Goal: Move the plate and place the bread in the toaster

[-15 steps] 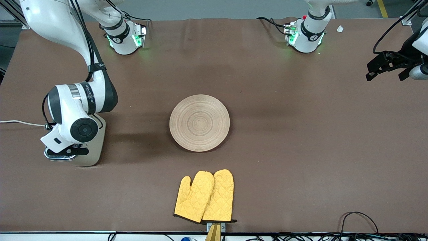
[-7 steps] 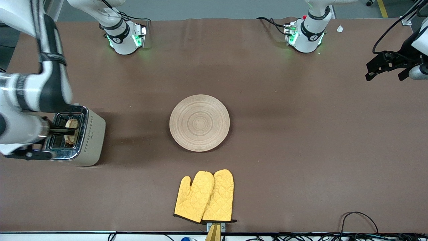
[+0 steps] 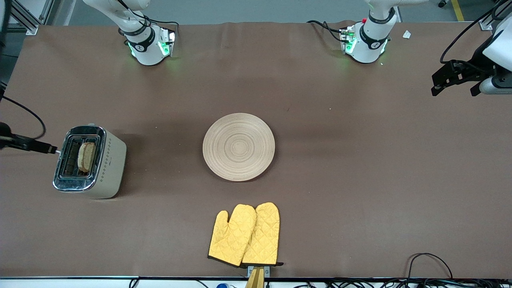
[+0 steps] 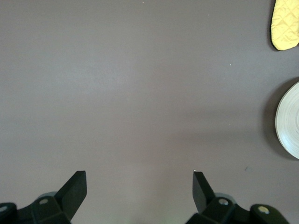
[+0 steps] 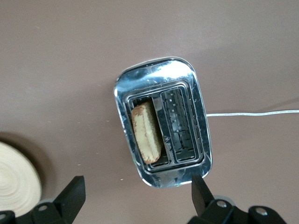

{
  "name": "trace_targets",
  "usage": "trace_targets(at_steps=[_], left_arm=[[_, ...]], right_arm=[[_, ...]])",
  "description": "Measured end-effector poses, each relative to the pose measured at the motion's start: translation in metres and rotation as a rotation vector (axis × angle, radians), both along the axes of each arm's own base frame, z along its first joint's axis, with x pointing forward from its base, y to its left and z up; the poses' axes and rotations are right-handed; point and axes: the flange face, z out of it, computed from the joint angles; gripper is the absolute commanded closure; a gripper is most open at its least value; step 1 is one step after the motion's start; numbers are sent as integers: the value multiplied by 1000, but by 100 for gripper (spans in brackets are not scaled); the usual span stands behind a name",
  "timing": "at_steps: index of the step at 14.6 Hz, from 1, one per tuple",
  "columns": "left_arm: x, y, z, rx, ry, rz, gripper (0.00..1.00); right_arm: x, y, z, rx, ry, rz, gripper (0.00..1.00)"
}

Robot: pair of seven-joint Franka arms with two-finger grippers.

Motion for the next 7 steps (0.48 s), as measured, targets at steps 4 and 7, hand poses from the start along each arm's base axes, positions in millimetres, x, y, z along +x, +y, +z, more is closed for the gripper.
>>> trace_targets(at_steps=[4, 7], left_arm=[[0, 1, 1, 0, -2, 2, 0], [0, 2, 1, 0, -3, 3, 0]], right_arm=[[-55, 36, 46, 5, -89, 51, 0], [-88, 73, 56, -8, -105, 117, 0]])
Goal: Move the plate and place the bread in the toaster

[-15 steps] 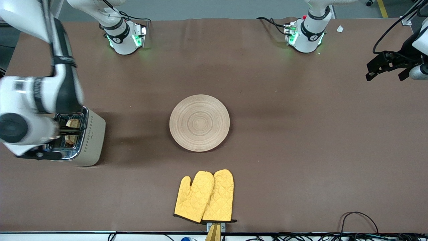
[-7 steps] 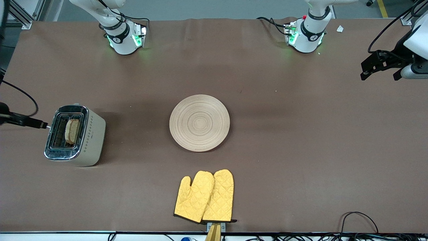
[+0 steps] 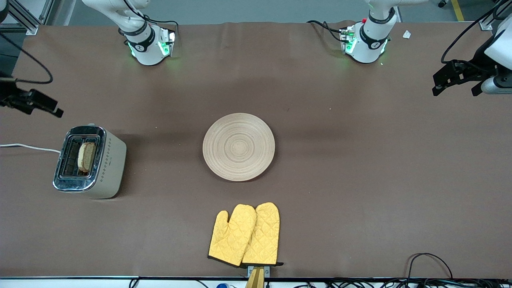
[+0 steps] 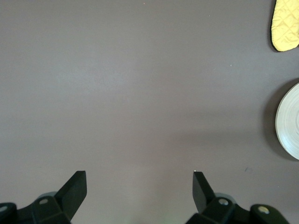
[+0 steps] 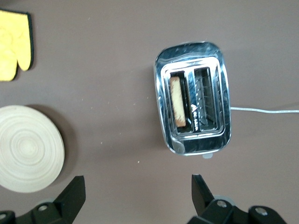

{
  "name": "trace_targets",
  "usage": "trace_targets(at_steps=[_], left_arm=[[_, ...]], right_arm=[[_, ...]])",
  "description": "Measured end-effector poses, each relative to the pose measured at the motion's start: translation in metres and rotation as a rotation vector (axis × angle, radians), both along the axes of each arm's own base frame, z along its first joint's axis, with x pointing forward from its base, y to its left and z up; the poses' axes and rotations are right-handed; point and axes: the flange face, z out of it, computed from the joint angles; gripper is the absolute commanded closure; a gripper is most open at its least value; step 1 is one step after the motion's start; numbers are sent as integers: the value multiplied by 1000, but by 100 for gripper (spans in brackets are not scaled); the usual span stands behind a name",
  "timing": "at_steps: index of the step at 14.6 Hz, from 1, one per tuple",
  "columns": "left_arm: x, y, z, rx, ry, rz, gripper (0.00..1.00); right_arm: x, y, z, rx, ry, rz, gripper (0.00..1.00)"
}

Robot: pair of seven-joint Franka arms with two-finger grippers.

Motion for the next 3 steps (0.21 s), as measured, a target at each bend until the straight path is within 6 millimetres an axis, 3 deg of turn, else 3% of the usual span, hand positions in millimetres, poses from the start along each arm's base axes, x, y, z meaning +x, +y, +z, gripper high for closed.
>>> trace_targets(at_steps=[3], left_arm=[[0, 0, 0, 0, 0, 0, 0]], right_arm=[[-12, 7, 8, -17, -28, 16, 0]])
